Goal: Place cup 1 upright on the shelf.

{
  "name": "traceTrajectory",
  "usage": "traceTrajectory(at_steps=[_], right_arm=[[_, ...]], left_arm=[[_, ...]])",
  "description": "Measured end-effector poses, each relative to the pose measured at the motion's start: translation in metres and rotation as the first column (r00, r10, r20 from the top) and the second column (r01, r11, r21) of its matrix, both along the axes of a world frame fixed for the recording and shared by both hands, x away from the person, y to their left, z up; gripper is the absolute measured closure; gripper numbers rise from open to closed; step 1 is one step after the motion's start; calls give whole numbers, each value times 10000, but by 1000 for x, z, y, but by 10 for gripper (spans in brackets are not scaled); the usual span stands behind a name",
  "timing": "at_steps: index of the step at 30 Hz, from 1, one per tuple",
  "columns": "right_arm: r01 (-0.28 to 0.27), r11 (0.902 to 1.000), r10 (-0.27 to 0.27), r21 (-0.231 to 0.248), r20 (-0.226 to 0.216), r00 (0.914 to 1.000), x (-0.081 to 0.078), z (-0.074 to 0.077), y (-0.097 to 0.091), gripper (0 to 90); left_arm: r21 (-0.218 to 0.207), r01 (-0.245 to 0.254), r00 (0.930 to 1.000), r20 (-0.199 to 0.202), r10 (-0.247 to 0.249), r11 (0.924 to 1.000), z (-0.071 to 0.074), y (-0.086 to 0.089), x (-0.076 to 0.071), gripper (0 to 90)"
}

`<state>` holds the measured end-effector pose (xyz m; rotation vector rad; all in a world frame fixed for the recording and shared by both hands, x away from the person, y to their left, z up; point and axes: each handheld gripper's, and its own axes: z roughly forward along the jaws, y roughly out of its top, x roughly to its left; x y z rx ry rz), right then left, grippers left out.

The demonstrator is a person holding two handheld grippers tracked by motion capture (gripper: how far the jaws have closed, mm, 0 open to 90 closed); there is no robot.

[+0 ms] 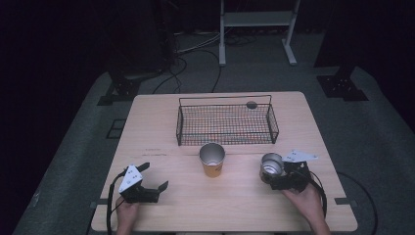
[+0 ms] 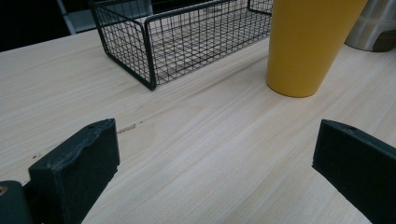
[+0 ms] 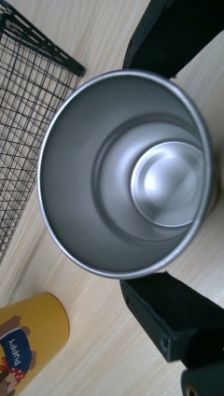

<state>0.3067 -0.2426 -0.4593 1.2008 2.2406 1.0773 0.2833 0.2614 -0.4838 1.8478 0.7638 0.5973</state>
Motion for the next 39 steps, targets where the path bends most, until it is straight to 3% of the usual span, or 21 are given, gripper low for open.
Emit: traceTrajectory(at_steps=[7, 18, 23, 39], right_arm=[[-103, 9998, 101, -157, -160, 9998, 5, -4, 3, 15], [-270, 9996, 268, -81, -305, 9992, 7, -3, 2, 164], [-296, 9992, 288, -286, -290, 9992, 6, 0, 3, 175], [-542, 9985, 544, 55, -282, 9981, 4, 17, 0, 177]], left_arm=[[19, 14, 10000, 42, -14, 10000, 0, 0, 0, 0], [38, 26, 10000, 65, -26, 10000, 0, -1, 0, 0], [32, 31, 10000, 62, -31, 10000, 0, 0, 0, 0], [40, 38, 10000, 74, -39, 10000, 0, -1, -1, 0]])
